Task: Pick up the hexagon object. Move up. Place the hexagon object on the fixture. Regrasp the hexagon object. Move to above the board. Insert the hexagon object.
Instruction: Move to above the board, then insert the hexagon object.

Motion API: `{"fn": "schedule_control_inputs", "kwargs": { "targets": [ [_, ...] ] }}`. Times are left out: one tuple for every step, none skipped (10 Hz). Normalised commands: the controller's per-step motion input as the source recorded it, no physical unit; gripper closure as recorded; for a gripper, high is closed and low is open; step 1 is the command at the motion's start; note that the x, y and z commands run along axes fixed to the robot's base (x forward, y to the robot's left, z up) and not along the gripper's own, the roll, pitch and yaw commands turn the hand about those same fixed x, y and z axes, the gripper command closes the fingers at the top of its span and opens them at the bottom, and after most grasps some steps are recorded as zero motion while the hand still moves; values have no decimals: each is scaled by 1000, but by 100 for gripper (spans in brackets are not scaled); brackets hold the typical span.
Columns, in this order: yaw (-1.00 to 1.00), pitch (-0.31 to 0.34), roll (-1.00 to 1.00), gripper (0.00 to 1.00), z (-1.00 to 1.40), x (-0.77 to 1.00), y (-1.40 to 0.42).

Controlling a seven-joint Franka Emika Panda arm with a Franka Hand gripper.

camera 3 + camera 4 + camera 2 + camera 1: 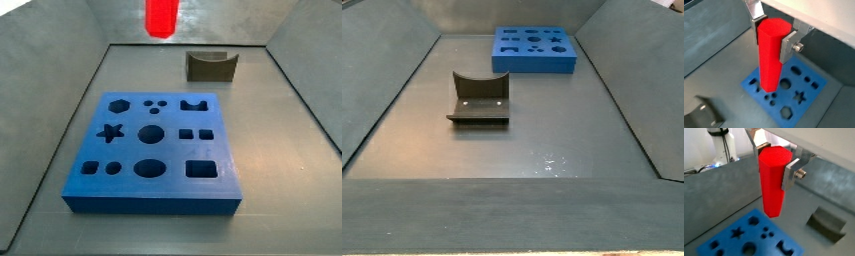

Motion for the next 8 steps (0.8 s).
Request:
{"fn": "schedule_control_inputs", "kwargs": {
  "targets": [
    [-49,-178,-652,100,0,-119,47],
    [-16,-125,-359,100,2,-91,33],
    [-19,-95,-249,100,0,-68,27],
    [6,0,3,100,-97,63,-174],
    [0,100,-180,100,17,337,411],
    [-74,-91,-500,100,-171,-20,511],
    [-120,-171,-483,100,-169,-134,420],
    [0,0,-47,100,0,0,49]
  ]
}}
